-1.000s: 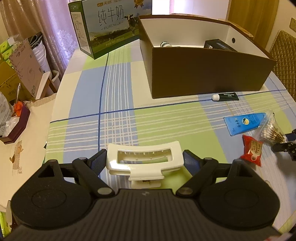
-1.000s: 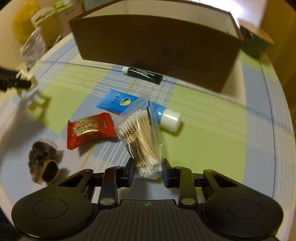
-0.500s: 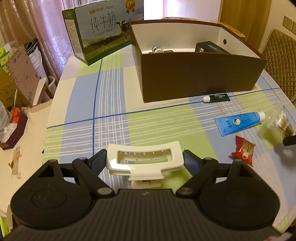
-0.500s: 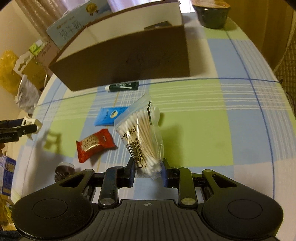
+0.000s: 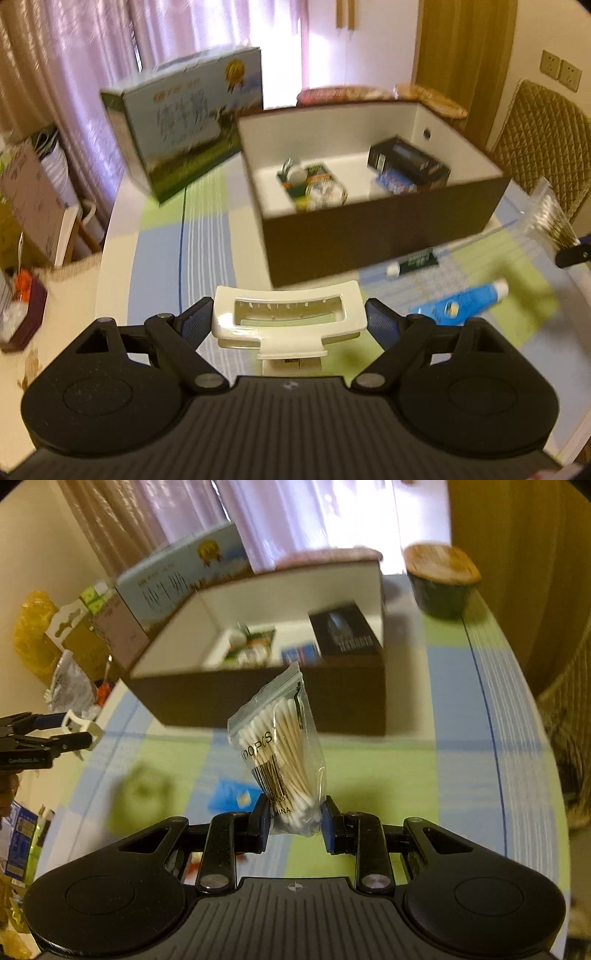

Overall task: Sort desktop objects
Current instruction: 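Carry the clip with the left tool while the right tool carries the swab bag into the box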

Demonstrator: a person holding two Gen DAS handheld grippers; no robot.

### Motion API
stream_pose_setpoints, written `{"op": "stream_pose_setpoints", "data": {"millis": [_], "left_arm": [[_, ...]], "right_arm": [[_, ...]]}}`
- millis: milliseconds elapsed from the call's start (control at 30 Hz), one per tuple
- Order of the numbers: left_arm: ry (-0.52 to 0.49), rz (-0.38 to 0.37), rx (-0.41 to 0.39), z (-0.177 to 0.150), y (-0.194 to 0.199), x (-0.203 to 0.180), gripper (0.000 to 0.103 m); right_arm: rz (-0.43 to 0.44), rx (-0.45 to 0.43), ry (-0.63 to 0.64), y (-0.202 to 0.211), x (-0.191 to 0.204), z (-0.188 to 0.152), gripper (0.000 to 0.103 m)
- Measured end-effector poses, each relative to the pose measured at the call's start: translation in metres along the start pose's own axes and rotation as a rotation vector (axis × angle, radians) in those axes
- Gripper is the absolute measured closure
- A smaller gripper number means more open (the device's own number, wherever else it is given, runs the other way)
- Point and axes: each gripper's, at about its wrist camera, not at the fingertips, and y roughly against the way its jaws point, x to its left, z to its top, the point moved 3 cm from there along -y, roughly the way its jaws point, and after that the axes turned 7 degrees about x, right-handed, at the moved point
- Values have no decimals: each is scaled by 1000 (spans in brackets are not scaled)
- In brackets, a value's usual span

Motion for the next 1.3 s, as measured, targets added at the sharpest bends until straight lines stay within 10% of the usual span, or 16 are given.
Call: {"op": "stream_pose_setpoints", "data": {"millis": [633,1300], "left_arm": [[-60,-125,2,135,-64,-21,18],[-67,-141,231,139,-151,-20,18]], "right_arm": [[-20,-39,167,-47,30,144,78],[-37,42,179,-92,26,162,78]]}}
